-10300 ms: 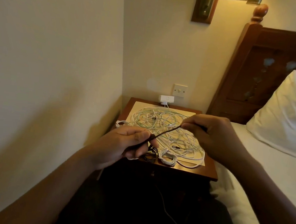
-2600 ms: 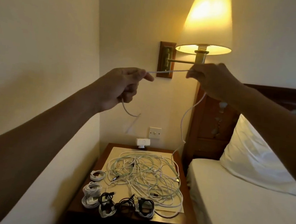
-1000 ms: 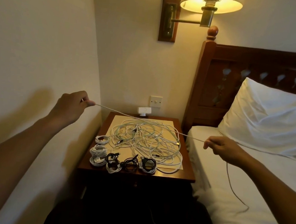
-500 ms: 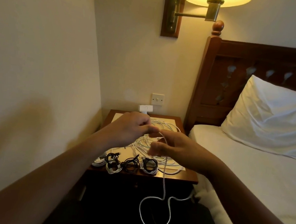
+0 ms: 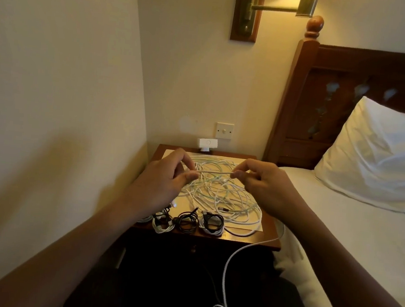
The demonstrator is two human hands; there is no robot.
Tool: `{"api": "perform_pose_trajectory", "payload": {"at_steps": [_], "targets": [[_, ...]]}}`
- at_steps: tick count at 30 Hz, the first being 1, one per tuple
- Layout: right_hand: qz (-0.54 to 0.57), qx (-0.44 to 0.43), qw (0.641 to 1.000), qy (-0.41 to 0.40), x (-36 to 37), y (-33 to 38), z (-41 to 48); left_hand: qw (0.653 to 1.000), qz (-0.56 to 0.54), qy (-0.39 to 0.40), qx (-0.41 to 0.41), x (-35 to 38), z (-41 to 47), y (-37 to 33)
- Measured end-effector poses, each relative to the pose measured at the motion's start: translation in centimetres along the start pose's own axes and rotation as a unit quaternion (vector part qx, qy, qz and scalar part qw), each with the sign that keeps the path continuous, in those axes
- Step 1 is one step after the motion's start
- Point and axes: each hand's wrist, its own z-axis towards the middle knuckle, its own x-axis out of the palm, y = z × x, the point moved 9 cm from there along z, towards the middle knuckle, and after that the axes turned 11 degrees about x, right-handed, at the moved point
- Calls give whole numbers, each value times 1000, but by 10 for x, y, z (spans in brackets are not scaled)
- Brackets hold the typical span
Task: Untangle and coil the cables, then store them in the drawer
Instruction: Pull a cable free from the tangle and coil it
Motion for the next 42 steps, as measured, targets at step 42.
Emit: {"api": "perform_pose_trajectory", "payload": {"at_steps": [42], "targets": [[38, -47, 997, 49, 43, -23, -25, 1000, 24, 10, 0, -38, -48, -29]]}}
